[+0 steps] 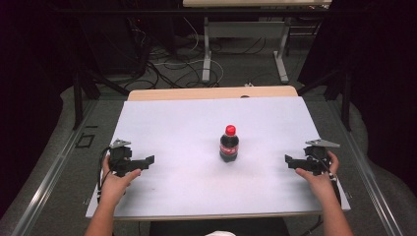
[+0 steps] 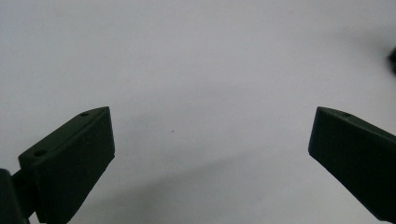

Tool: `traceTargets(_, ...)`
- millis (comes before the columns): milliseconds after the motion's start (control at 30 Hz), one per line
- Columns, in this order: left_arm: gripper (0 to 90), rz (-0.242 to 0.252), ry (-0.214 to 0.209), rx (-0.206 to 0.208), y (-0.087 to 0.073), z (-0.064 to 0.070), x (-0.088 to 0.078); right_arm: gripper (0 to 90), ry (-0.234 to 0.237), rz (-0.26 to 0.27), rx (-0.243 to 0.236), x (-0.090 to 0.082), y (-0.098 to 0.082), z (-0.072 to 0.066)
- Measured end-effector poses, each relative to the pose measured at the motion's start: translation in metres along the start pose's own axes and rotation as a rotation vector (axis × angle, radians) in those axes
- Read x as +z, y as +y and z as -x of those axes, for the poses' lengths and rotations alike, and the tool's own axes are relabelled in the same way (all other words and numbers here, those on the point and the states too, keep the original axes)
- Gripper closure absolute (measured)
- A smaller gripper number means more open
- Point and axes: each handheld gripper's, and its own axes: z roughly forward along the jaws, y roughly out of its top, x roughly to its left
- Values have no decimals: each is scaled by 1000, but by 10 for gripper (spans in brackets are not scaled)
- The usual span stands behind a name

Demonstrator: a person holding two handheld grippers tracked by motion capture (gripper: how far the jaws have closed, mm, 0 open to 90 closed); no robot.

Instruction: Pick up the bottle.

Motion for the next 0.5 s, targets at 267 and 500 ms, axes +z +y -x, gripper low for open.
traceTargets(267,42,48,-48,60,12,31,-25,12,168,72,-145,-27,26,-55)
traceTargets(500,49,47,-76,148,19,57,-32,46,314,97,-235,-17,43,-106)
